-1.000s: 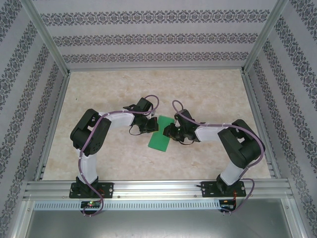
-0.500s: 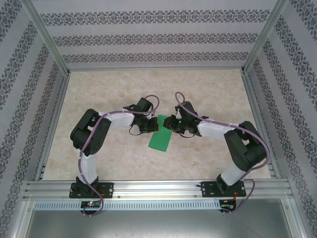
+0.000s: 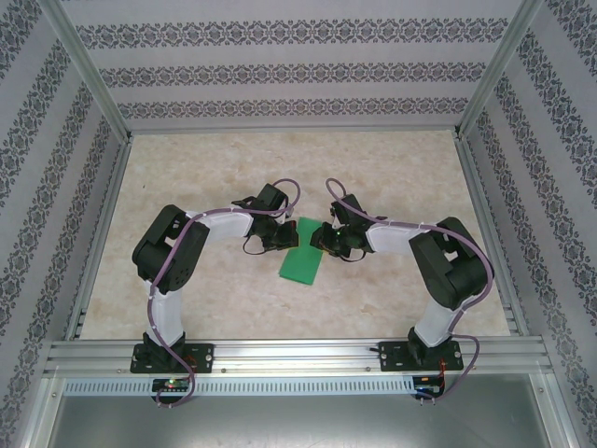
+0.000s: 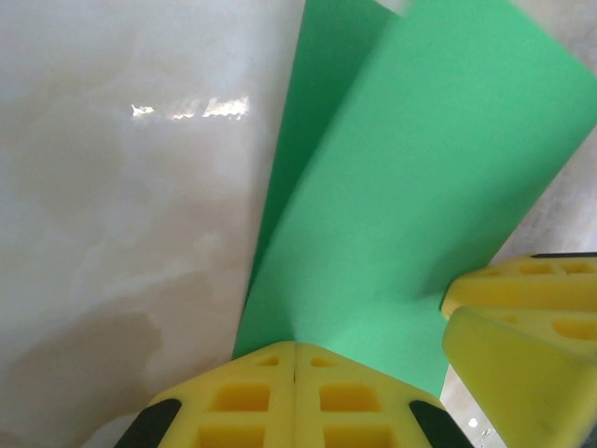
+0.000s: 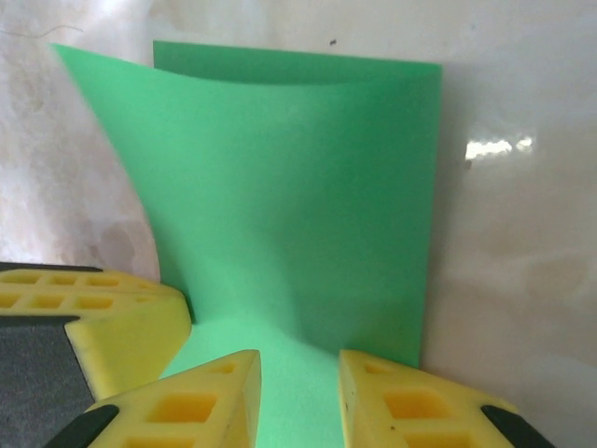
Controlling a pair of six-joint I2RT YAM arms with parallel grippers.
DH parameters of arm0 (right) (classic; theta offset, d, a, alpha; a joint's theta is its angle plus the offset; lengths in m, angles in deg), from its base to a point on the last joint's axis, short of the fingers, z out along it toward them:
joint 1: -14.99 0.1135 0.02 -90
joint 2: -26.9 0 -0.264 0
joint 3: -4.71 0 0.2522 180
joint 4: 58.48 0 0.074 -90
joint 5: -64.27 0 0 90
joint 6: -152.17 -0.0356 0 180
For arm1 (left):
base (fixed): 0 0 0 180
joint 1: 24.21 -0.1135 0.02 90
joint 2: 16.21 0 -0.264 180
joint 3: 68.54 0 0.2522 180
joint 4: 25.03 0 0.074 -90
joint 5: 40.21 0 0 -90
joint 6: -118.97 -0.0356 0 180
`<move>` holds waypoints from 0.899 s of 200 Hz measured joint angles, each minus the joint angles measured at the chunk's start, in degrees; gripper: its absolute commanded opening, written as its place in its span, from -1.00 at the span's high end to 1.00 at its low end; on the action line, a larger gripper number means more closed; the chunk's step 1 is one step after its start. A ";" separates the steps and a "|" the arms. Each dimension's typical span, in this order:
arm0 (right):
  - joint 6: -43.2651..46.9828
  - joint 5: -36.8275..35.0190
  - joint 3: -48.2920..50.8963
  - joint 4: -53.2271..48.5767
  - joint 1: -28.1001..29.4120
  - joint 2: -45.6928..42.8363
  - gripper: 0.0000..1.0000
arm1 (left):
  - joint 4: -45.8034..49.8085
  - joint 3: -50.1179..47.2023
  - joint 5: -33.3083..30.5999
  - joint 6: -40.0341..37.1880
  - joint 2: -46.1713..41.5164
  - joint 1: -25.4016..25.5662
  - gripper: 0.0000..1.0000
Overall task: Fold a paper plane with a square sheet of paper (pick it up from the middle)
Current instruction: Fold the square sheet of paper in half at the center of the table.
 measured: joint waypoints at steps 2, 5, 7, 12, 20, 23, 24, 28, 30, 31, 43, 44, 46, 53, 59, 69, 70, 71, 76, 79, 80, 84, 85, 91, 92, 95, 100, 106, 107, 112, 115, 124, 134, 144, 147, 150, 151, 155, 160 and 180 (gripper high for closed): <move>0.02 0.02 -0.09 -0.28 0.00 -0.13 0.42 | 0.00 0.00 0.00 0.00 0.00 0.00 0.89; 0.02 0.00 -0.20 -0.48 0.00 -0.31 0.42 | 0.00 0.00 0.00 0.00 0.00 0.00 0.88; 0.02 0.02 -0.35 -0.70 0.00 -0.44 0.41 | 0.00 0.00 0.00 0.00 0.00 0.00 0.89; 0.04 0.04 -0.72 -1.07 -0.02 -0.72 0.41 | 0.00 0.00 0.00 0.00 0.00 0.00 0.89; 0.04 0.24 -1.40 -1.25 -0.04 -1.14 0.41 | 0.00 0.00 0.00 -0.02 0.00 0.00 0.88; 0.04 0.37 -1.77 -1.27 -0.17 -1.27 0.41 | 0.00 0.00 0.00 -0.02 0.00 0.00 0.88; 0.04 0.44 -1.84 -1.27 -0.22 -1.29 0.41 | 0.00 0.00 0.00 -0.02 0.00 0.00 0.88; 0.07 0.70 -2.32 -1.11 -0.35 -1.40 0.41 | 0.00 0.00 0.00 -0.02 0.00 0.00 0.88; 0.04 0.81 -2.54 -1.07 -0.37 -1.49 0.41 | 0.00 0.00 0.00 -0.02 0.00 0.00 0.89; 0.07 0.85 -2.62 -1.03 -0.39 -1.49 0.41 | 0.00 0.00 0.00 -0.04 0.00 0.00 0.89; 0.09 1.33 -3.87 -0.31 -0.81 -1.53 0.41 | 0.00 0.00 0.00 -0.11 0.00 0.00 0.88; 0.09 1.36 -3.91 -0.28 -0.83 -1.53 0.41 | 0.00 0.00 0.00 -0.11 0.00 0.00 0.89; 0.07 1.38 -4.04 -0.09 -0.98 -1.51 0.41 | 0.00 0.00 0.00 -0.15 0.00 0.00 0.89; 0.09 1.57 -4.31 0.39 -1.22 -1.44 0.41 | 0.00 0.00 0.00 -0.17 0.00 0.00 0.88; 0.04 1.73 -4.33 1.09 -1.53 -1.31 0.41 | 0.02 0.00 0.00 -0.20 0.00 0.00 0.88; 0.04 1.95 -4.33 1.97 -1.90 -0.63 0.41 | 0.02 0.00 0.00 -0.20 0.00 0.00 0.89; 0.04 1.97 -4.33 2.01 -1.90 -0.57 0.41 | 0.00 0.00 0.00 -0.20 0.00 0.00 0.89; 0.04 1.99 -4.33 2.12 -1.95 -0.44 0.41 | 0.02 0.00 0.00 -0.20 0.00 0.00 0.89; 0.02 2.03 -4.31 2.54 -2.16 0.17 0.41 | 0.02 0.00 0.00 -0.20 0.00 0.00 0.89; 0.02 2.03 -4.26 2.78 -2.25 0.52 0.42 | 0.02 0.00 0.00 -0.20 0.00 0.00 0.89; 0.02 2.03 -4.24 2.91 -2.25 0.72 0.42 | 0.02 0.00 0.00 -0.20 0.00 0.00 0.88; 0.04 2.05 -4.13 3.17 -2.27 1.22 0.41 | 0.02 0.00 0.00 -0.20 0.00 0.00 0.89; 0.02 2.05 -4.11 3.21 -2.27 1.31 0.41 | 0.02 0.00 0.00 -0.20 0.00 0.00 0.89; 0.02 2.05 -3.85 3.52 -2.40 2.10 0.42 | 0.02 0.00 0.00 -0.20 0.00 0.00 0.89; 0.02 2.05 -3.80 3.54 -2.40 2.19 0.42 | 0.04 0.00 0.00 -0.20 0.00 0.00 0.89; 0.02 2.05 -3.65 3.74 -2.47 2.54 0.42 | 0.04 0.00 0.00 -0.20 0.00 0.00 0.89; 0.02 2.01 -3.37 3.85 -2.54 3.08 0.42 | 0.04 0.00 0.00 -0.22 0.00 0.00 0.89; 0.02 1.99 -2.95 4.09 -2.62 3.69 0.42 | 0.04 0.00 0.00 -0.22 0.00 0.00 0.89; 0.02 1.97 -2.86 4.13 -2.62 3.87 0.42 | 0.04 0.00 0.00 -0.24 0.00 0.00 0.89; 0.02 1.99 -2.56 4.26 -2.64 4.42 0.42 | 0.07 0.00 0.00 -0.24 0.00 0.00 0.89; -0.02 2.08 -2.43 4.68 -2.71 4.66 0.42 | 0.07 0.00 0.00 -0.24 0.00 0.00 0.89; -0.02 2.56 -2.38 5.33 -3.04 4.61 0.42 | 0.15 0.00 0.00 -0.26 0.00 0.00 0.89; -0.13 2.78 -2.27 5.75 -3.28 4.68 0.41 | 0.17 0.00 0.00 -0.39 0.00 0.00 0.89; -0.17 2.84 -2.25 5.81 -3.34 4.66 0.40 | 0.17 0.00 -0.02 -0.44 0.00 0.00 0.89; -0.17 2.84 -2.27 5.79 -3.34 4.59 0.40 | 0.17 0.00 0.00 -0.44 0.00 0.00 0.89; -0.17 2.84 -2.27 5.77 -3.34 4.55 0.40 | 0.17 0.00 0.00 -0.44 0.00 0.00 0.89; -0.17 2.84 -2.27 5.75 -3.34 4.55 0.40 | 0.17 0.00 0.00 -0.44 0.00 0.00 0.89; -0.15 2.84 -2.27 5.62 -3.34 4.37 0.40 | 0.17 0.00 -0.02 -0.48 0.00 0.00 0.89; -0.15 2.82 -2.27 5.40 -3.34 4.22 0.39 | 0.17 0.00 0.00 -0.52 0.00 0.00 0.89; 0.04 2.91 -2.60 4.13 -3.67 3.10 0.39 | 0.20 0.00 0.00 -0.66 0.00 0.00 0.89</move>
